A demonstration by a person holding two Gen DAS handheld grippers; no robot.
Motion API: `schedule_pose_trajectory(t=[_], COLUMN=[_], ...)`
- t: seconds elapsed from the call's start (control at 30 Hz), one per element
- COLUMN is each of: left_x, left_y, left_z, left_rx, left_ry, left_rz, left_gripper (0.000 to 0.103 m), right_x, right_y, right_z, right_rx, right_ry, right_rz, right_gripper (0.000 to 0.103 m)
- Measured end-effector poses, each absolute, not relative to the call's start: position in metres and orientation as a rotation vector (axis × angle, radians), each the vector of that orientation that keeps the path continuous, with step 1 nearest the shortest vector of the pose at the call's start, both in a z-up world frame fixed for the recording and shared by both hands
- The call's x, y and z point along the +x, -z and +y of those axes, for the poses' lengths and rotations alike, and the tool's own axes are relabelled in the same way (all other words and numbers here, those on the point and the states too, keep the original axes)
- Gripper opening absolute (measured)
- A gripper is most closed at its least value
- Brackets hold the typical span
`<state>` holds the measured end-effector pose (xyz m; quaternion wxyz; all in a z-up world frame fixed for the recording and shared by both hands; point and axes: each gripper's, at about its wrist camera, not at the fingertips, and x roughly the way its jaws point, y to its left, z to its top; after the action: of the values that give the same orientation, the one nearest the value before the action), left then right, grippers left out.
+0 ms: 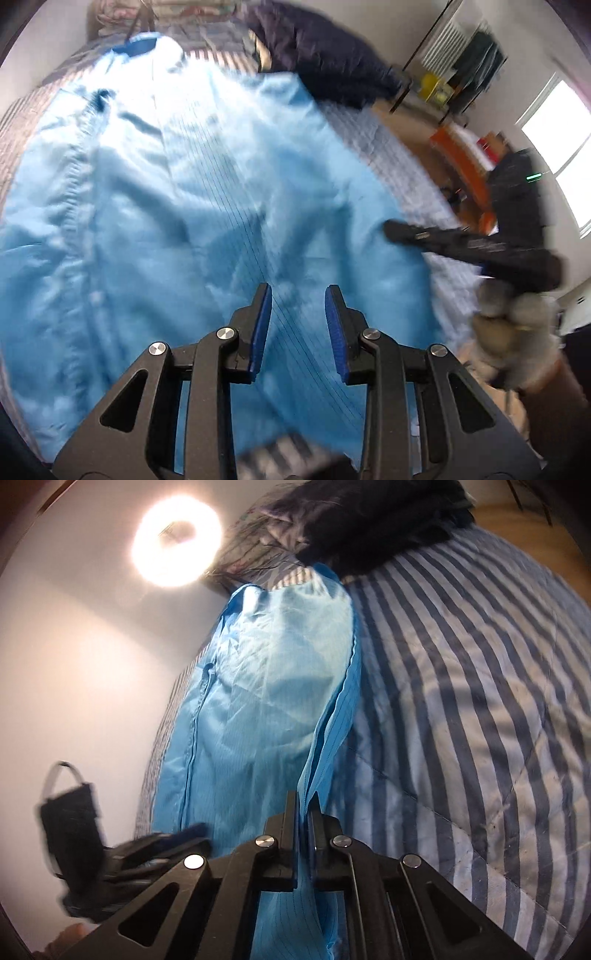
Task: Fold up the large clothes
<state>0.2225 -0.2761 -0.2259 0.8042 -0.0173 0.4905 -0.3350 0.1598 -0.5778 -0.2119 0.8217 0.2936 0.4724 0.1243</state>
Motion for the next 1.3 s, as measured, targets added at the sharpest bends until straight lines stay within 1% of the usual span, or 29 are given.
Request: schedule_pose_trajectory(t=[0.07,0.17,0.27,0.33,0.5,0.6,0.67,0.8,0.87,1.13,1.3], left_x=[0.211,0.201,0.198,0.204,0.223,0.229,0.232,0.243,0.243,0.244,0.247], left_y=[0.202,0.178,0.160,0.156,0.154,0.156,0.160,0.169,0.169,0.165,0.170], left_z=[-0.244,-0.197,-0.150,-0.125,-0.058,-0.029,-0.015,0.007,0.010,0.006,0.000], left_rx=[-0.056,-0.064,-0.050,-0.081,-0.306,-0.347,-0.344,-0.450,-0.458,-0.433,-0.418], left_ry=[0.722,0.695,0.621,0.582,0.502,0.462,0.423,0.414,0.408,0.403,0.403], left_rz=[1.012,0.951,0.876,0.849,0.785,0.769,0.772,0.795,0.791,0.770,0.784], left_gripper=[0.030,0.030,0.030,0.030,0.030,0.030,0.030,0.030,0.030,0.030,0.030], right_x=[0.163,0.169,0.174,0.176,0.178,0.176,0.176,0.175,0.175,0.174,0.177], right_y=[0.203,0.192,0.177,0.168,0.150,0.148,0.149,0.153,0.158,0.204,0.215], right_z=[-0.569,-0.553,-0.531,-0.518,-0.475,-0.447,-0.431,-0.391,-0.369,-0.293,-0.288], right_rx=[0.558,0.459,0.303,0.229,0.061,-0.010,-0.043,-0.112,-0.149,-0.328,-0.308], right_ry=[-0.250,-0.226,-0.197,-0.190,-0.191,-0.204,-0.204,-0.226,-0.252,-0.344,-0.357], right_rz=[1.022,1.056,1.092,1.101,1.075,1.057,1.047,1.018,1.019,1.085,1.111], right_gripper=[0.001,0.001,0.001,0.001,0.001,0.001,0.001,0.001,0.001,0.001,0.001])
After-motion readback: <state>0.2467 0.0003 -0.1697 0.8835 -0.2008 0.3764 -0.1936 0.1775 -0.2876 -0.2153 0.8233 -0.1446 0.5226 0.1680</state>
